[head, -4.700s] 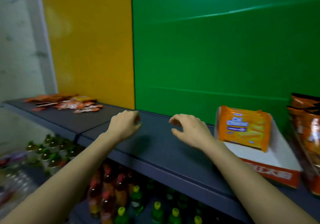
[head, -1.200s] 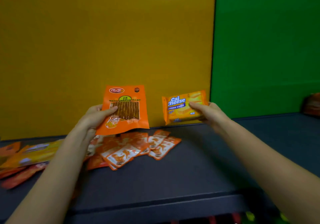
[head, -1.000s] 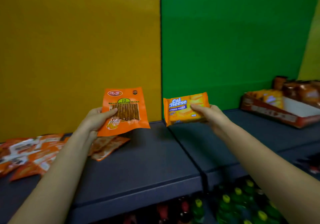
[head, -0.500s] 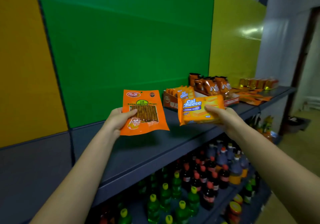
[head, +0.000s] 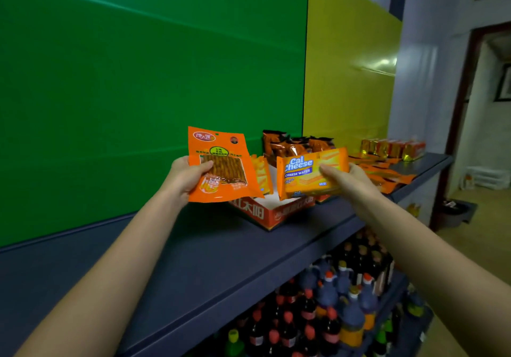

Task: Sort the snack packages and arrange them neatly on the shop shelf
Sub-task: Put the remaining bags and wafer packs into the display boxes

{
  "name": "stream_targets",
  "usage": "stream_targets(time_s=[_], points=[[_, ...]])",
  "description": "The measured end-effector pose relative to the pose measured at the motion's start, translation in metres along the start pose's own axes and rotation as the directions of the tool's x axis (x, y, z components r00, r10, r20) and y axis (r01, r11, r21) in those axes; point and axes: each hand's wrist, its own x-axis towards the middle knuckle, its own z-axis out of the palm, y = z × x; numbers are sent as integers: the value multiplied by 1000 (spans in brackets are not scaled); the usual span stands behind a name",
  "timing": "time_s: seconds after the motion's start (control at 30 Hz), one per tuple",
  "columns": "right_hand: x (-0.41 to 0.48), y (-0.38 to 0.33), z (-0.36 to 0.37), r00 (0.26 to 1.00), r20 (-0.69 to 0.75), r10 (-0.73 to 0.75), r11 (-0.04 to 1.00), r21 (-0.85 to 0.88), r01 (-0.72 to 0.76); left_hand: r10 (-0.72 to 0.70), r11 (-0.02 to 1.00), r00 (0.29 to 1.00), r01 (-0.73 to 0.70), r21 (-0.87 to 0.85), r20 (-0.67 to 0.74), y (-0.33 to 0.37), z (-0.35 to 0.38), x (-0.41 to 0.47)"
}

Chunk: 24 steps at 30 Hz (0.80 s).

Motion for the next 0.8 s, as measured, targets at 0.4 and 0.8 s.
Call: stream_targets(time_s=[0.4,0.8], points=[[100,24,50,909,416,7,994,-99,37,123,992,974,-113,61,-188,15,17,46],[153,50,76,746,665,-28,832,-398,386,160,987,900,-140,77,-406,7,35,37]])
